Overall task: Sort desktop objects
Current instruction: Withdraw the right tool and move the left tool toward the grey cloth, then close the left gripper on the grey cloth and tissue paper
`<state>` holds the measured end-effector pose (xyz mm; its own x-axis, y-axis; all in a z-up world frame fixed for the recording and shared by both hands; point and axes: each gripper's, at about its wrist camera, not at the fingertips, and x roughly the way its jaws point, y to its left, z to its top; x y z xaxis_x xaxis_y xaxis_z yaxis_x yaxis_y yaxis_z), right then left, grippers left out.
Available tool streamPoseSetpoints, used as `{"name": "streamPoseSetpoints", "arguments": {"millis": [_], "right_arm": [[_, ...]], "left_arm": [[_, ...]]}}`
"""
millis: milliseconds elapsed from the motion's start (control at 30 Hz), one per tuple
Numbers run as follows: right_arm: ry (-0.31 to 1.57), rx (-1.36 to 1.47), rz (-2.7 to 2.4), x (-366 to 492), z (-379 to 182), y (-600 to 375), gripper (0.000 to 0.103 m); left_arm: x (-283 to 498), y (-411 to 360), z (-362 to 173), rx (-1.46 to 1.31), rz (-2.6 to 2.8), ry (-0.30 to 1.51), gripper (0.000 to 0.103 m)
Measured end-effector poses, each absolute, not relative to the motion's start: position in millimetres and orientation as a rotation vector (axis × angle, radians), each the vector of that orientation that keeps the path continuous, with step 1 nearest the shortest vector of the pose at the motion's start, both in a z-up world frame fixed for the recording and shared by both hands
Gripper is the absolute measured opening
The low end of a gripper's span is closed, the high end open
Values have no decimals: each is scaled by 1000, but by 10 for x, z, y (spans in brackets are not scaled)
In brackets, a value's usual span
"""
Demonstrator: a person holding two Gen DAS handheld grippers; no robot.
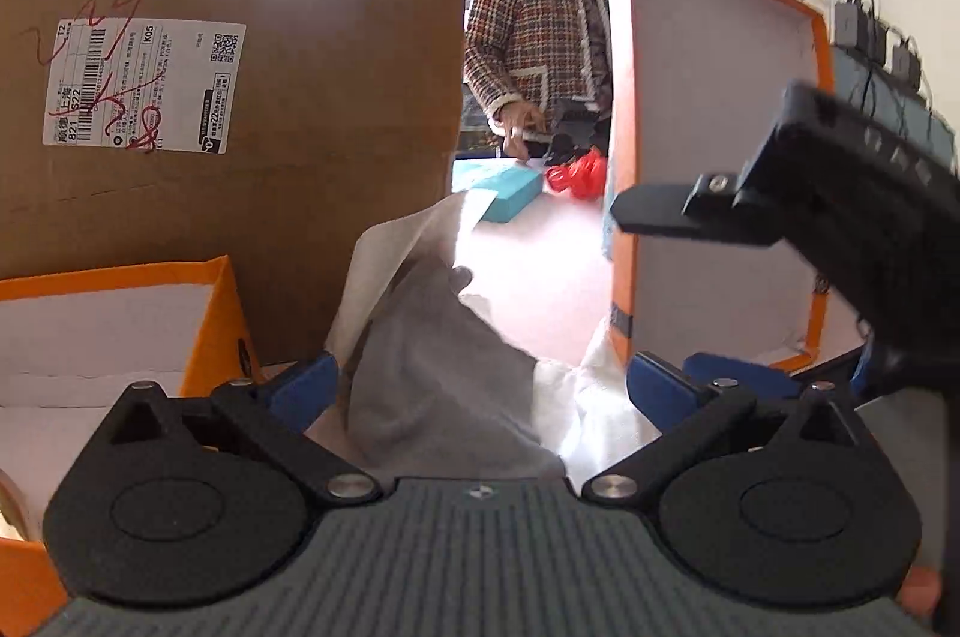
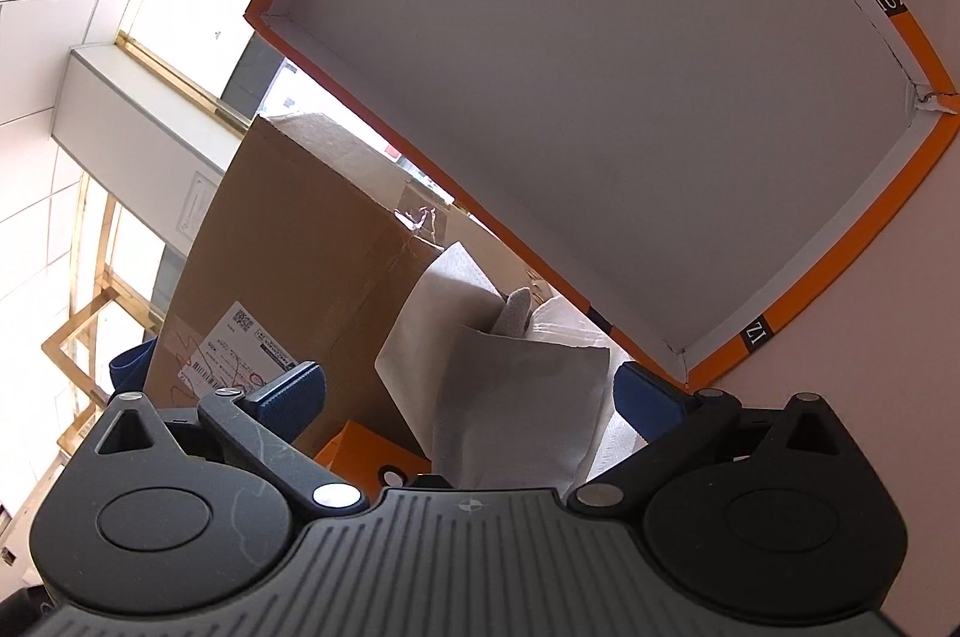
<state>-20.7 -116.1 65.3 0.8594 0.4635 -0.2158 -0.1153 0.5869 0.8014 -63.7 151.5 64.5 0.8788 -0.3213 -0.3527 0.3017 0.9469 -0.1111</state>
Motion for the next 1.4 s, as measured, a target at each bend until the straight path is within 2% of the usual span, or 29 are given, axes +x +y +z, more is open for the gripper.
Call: {"name": "streamPoseSetpoints", "arguments": {"millis": [100,233,300,367,533,700,733,800,867,1067,1233,1400], "right_arm": [[435,902,356,-216,633,-1169,103],[446,902,361,-204,621,-1143,103],[451,901,364,-205,614,-1140,103],[458,901,366,-208,605,-1145,103],[480,897,371,-194,575,-1120,103],[493,875,373,-191,565,-1087,103],[495,871,374,-193,561,-1086,103],[504,863,377,-185,559,-1076,103],[511,857,376,-182,552,-1065,103],[534,817,375,-175,543,-1023,103],[558,795,370,-162,509,-1020,103],[571,792,374,-143,480,-1025,103]], "left_arm": [[-626,1539,644,-103,-381,405,103],[-448,1496,449,-109,-370,533,103],[-368,1523,364,-128,-339,572,95],[-313,1555,313,-140,-337,599,92],[-301,1562,292,-154,-321,617,91],[-271,1632,286,-196,-312,655,47],[-275,1633,288,-191,-310,656,44],[-286,1627,285,-174,-305,656,27],[-287,1618,275,-159,-307,654,19],[-309,1624,303,-149,-310,639,9],[-375,1667,421,-159,-343,657,8],[-569,1701,659,-108,-364,572,8]]}}
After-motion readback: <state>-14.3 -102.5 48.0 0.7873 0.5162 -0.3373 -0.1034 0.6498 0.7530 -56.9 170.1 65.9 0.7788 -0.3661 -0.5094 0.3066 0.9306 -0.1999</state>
